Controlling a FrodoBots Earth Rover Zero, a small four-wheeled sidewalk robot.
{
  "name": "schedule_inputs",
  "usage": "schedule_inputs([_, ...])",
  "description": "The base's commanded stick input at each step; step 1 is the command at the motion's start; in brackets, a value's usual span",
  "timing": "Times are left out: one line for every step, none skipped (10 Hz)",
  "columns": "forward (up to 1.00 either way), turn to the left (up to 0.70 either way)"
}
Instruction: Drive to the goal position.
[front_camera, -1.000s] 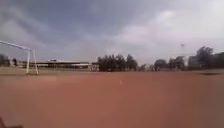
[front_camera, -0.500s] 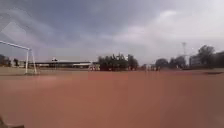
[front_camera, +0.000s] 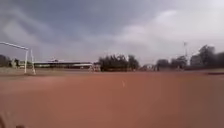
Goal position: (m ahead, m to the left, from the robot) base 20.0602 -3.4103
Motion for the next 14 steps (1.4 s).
schedule_inputs([0.7,0.0])
schedule_inputs([0.7,0.0])
schedule_inputs([0.7,0.0])
schedule_inputs([0.7,-0.09])
schedule_inputs([0.7,-0.27])
schedule_inputs([0.7,-0.35])
schedule_inputs([0.7,-0.35])
schedule_inputs([0.7,-0.35])
schedule_inputs([0.7,-0.35])
schedule_inputs([0.7,-0.35])
schedule_inputs([0.7,-0.35])
schedule_inputs([0.7,-0.35])
schedule_inputs([0.7,-0.35])
schedule_inputs([0.7,-0.28])
